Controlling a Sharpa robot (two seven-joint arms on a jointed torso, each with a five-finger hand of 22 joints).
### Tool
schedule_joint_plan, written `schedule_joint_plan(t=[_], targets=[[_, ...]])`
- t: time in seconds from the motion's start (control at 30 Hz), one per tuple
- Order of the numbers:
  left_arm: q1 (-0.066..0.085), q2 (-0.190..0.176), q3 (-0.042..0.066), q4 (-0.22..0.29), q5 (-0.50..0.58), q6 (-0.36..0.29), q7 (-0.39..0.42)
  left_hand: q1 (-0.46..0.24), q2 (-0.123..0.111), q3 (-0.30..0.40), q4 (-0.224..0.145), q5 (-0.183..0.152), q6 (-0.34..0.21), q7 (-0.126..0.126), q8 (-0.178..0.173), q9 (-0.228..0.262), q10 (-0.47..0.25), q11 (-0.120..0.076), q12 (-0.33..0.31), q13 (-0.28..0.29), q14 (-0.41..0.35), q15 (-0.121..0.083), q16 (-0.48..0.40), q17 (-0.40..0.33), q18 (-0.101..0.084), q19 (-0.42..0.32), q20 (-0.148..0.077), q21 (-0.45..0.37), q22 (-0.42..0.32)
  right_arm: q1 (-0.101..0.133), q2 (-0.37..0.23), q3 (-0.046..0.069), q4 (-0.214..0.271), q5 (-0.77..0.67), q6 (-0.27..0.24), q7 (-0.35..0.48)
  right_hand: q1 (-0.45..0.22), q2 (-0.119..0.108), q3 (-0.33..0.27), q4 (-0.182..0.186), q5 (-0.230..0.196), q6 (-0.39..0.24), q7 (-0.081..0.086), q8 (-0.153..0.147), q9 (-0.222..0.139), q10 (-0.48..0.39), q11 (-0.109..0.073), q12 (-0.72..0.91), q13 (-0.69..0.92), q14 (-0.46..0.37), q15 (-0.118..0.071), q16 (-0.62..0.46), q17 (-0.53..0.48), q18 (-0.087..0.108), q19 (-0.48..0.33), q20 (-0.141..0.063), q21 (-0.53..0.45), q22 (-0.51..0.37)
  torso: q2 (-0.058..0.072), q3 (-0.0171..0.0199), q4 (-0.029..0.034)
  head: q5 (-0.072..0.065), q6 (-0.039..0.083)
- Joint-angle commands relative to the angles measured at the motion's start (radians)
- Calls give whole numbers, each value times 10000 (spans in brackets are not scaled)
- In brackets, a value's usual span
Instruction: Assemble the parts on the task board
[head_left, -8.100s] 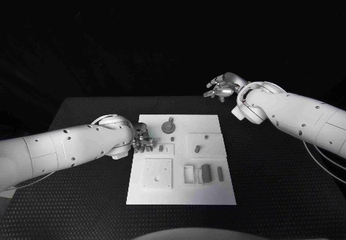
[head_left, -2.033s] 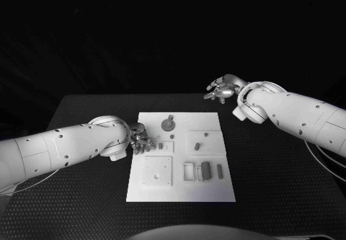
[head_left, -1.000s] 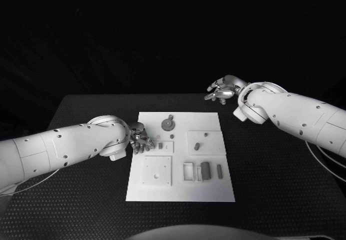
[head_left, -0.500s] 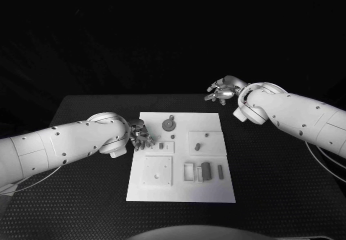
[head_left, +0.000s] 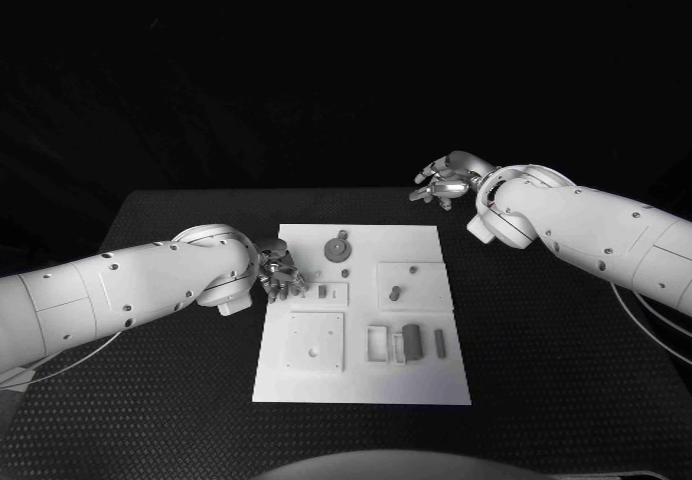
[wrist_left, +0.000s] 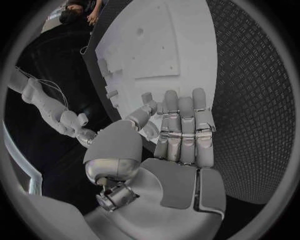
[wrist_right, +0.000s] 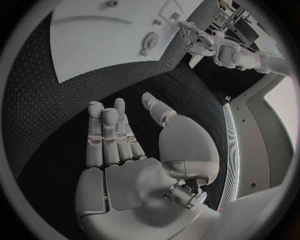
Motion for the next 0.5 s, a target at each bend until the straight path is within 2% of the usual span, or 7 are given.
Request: schedule_joint_plan(t=[0.03, 0.2, 0.3, 0.37, 0.4, 0.43, 0.5], targets=[[10, -6, 8, -51, 405, 548, 16, 204, 210, 87, -49, 40, -25, -33, 66, 24, -6, -76, 53, 11, 1, -41, 8, -3, -132, 26, -30, -11, 15, -3, -2, 4, -6, -84, 161, 12, -60, 37, -9, 60, 22, 8, 468, 21, -11, -47, 7, 36, -15, -9, -32, 70, -14, 369, -4, -85, -68, 177, -2, -1, 1, -1, 12], [16, -8, 58, -193, 483, 789, 38, 141, 363, 57, -30, 16, -87, -7, 89, 139, -67, -49, 35, 1, -55, -23, -10, -11, -147, -31, -12, -25, 24, -3, 1, 4, -21, -86, 175, 7, -60, 38, -9, 61, 22, 8, 468, 22, -12, -48, 7, 37, -16, -10, -31, 70, -15, 369, -5, -85, -68, 177, 0, -2, -9, -5, 24], [19, 22, 252, -291, 514, 1166, 35, 97, 422, 32, -17, 18, -111, -6, 131, 246, -87, -45, 39, 3, -77, -19, -10, -12, -146, -53, -9, -23, 31, -3, 2, 3, -31, -87, 183, 3, -59, 39, -8, 62, 22, 8, 468, 22, -12, -48, 7, 37, -17, -10, -31, 71, -15, 369, -5, -85, -69, 177, -1, -3, -8, -17, 19], [40, 16, 293, -310, 514, 1427, -2, 96, 424, 24, -44, 59, -121, -17, 181, 358, -88, -53, 54, 11, -79, -20, 5, -6, -142, -56, -12, -16, 42, -3, 3, 3, -36, -87, 188, 0, -59, 40, -8, 62, 22, 8, 468, 23, -12, -48, 7, 38, -18, -11, -31, 71, -16, 369, -5, -85, -69, 177, 4, -9, -1, -16, 20], [63, 27, 315, -332, 514, 1573, -9, 103, 408, 27, -75, 158, -137, -24, 211, 447, -87, -59, 70, 18, -79, -21, 20, 0, -142, -53, -13, -10, 55, -3, 8, 3, -38, -88, 196, 0, -58, 40, -8, 62, 22, 8, 468, 23, -13, -48, 7, 38, -18, -11, -31, 72, -16, 369, -6, -85, -69, 177, 4, -9, -2, -15, 18], [96, 42, 325, -360, 514, 1680, -2, 79, 375, 41, -70, 595, -160, -26, 242, 556, -88, -60, 89, 27, -79, -19, 39, 8, -140, -47, -8, -4, 70, -3, 17, 3, -42, -88, 202, 0, -58, 40, -8, 62, 22, 8, 468, 23, -13, -48, 8, 38, -18, -11, -31, 72, -16, 369, -6, -85, -69, 177, 4, -5, 3, -18, 14], [157, 76, 328, -407, 514, 1735, -15, 66, 371, 39, -74, 749, -165, -36, 274, 657, -82, -69, 111, 38, -76, -23, 59, 16, -138, -36, -14, 1, 89, -5, 39, 3, -58, -88, 210, 1, -58, 40, -8, 62, 23, 8, 468, 23, -13, -49, 8, 39, -19, -11, -31, 72, -16, 369, -6, -85, -69, 177, 2, -6, 5, -18, 12]])
